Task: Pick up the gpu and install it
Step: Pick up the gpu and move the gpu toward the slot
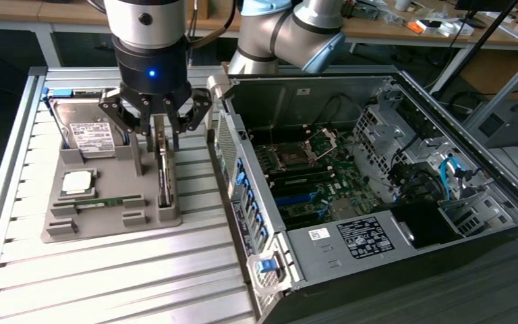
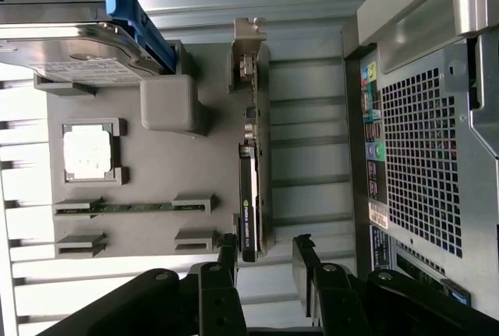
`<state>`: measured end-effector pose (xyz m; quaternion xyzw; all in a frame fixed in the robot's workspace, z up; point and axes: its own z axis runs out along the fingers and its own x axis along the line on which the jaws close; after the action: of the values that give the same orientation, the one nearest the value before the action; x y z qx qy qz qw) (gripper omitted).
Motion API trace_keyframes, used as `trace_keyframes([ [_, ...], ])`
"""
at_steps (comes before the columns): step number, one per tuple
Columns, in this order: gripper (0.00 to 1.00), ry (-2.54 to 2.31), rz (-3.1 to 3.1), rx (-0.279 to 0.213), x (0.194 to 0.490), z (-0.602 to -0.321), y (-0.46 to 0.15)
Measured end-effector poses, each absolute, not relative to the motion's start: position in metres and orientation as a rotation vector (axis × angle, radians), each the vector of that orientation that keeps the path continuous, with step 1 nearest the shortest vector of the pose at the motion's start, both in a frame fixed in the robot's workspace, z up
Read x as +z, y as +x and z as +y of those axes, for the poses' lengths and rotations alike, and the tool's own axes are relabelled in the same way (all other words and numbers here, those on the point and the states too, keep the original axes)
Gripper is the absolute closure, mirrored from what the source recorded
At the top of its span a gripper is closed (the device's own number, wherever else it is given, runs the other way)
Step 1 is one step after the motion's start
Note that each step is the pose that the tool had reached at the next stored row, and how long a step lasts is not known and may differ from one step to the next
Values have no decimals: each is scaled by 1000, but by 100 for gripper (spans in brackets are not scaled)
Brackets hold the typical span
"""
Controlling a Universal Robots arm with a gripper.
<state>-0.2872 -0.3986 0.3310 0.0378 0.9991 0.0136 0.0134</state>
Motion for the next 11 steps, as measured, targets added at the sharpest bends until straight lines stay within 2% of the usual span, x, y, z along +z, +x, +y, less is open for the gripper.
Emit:
trace_keyframes([
  [11, 58, 118, 3112, 42, 329, -399, -287],
])
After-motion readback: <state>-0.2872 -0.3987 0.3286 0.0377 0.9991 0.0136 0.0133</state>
